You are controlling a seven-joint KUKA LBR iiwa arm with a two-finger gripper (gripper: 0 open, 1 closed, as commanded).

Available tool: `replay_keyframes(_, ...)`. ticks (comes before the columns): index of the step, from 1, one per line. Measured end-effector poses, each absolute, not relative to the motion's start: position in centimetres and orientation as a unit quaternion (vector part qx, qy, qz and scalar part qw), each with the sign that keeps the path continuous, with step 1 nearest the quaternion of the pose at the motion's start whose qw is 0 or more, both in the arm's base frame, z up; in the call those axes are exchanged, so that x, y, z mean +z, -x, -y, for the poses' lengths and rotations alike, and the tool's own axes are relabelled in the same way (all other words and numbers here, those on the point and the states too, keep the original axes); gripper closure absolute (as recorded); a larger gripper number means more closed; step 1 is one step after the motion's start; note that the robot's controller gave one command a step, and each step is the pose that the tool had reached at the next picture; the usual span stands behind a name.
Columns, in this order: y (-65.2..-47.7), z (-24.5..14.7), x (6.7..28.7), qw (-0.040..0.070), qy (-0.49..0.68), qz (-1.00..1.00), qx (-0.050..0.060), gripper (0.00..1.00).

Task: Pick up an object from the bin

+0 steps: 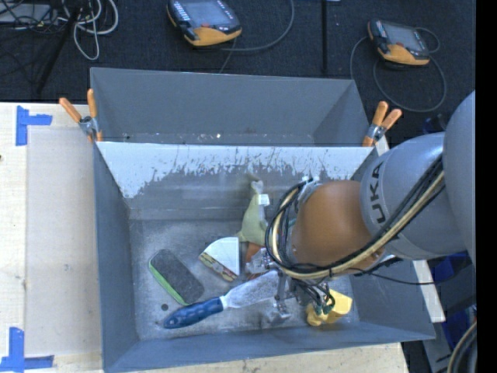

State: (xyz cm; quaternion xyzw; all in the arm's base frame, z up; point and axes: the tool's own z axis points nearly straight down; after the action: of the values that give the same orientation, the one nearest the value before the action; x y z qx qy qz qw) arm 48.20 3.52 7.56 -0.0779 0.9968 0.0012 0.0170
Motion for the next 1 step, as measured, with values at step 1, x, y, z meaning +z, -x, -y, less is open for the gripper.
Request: replay_keyframes(1,-48.18,-3.93,7.59,0.018,0.087,-0.996,-0.001,0.00)
